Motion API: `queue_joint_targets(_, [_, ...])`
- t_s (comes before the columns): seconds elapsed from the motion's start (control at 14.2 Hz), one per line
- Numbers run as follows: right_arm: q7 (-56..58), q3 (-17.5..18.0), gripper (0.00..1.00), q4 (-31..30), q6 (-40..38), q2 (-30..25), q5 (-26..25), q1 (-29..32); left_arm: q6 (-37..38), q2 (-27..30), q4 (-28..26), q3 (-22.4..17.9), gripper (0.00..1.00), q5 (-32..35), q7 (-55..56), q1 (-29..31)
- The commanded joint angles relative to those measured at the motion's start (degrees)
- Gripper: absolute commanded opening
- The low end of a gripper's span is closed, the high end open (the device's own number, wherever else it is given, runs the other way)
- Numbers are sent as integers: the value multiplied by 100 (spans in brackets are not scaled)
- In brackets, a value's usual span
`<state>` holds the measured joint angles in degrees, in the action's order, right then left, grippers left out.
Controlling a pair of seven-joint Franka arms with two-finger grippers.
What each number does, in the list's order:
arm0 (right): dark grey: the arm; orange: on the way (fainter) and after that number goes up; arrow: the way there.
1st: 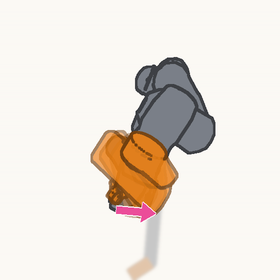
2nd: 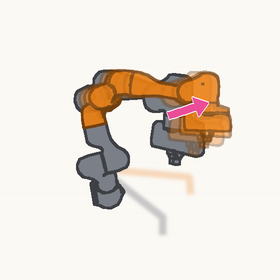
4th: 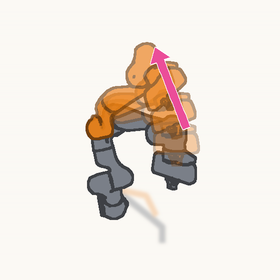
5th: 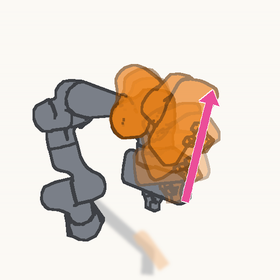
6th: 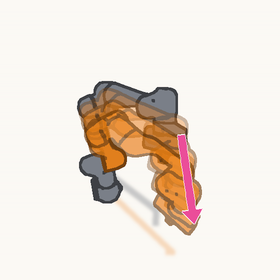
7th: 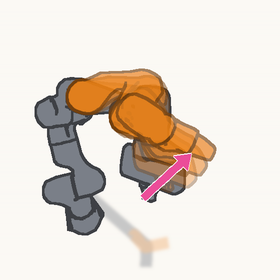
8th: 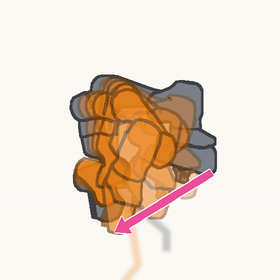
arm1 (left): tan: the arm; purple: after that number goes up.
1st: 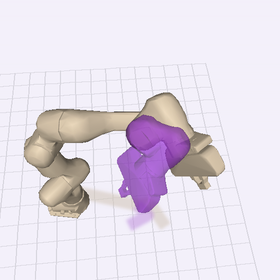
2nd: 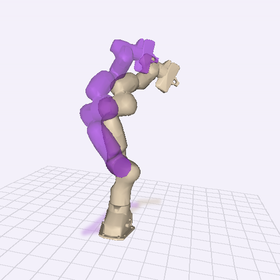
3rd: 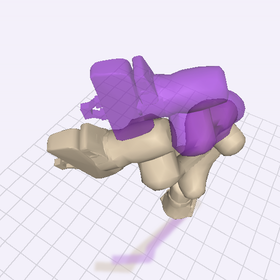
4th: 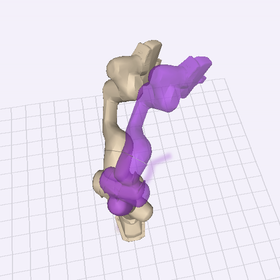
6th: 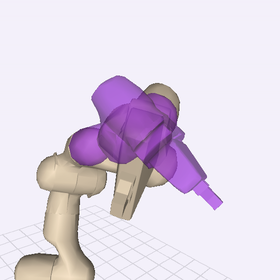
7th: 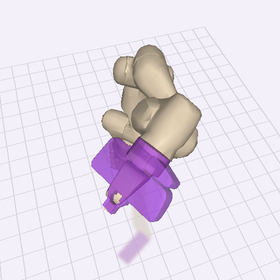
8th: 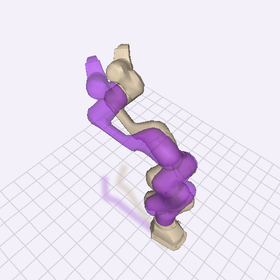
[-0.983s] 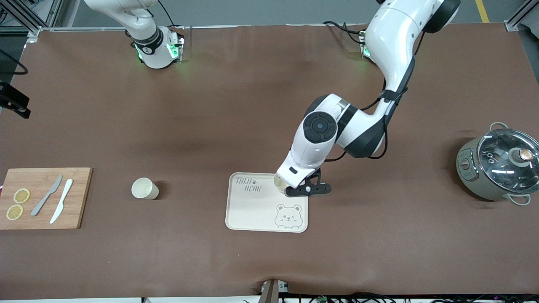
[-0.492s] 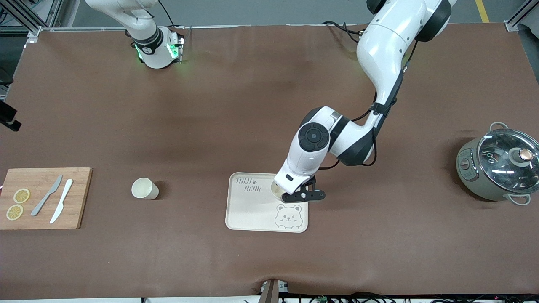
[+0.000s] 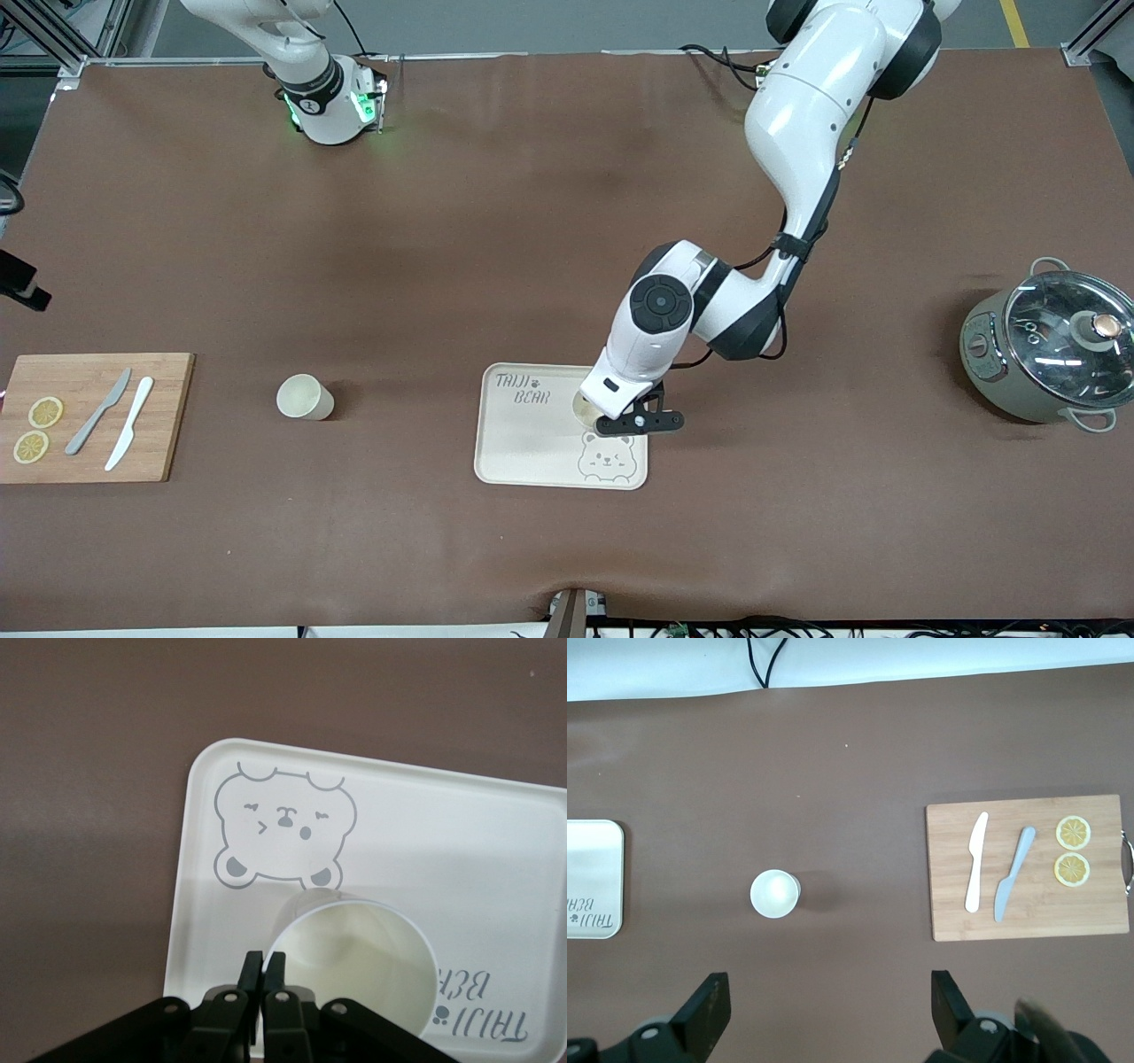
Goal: Place white IKEA cup upright on tray with both arms
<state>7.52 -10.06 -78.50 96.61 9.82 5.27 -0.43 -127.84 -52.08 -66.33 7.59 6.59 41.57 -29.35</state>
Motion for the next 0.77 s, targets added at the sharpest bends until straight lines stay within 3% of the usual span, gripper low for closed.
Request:
queue_joint_targets(0.0, [48,4,100,36,16,20,97,-71,-118,-196,199,-91,0,141,1,-89])
queue_joint_targets(0.7, [310,-5,100,54,-819,-253,-70,-150,-215,-241,173,-91,0,141,1,-89])
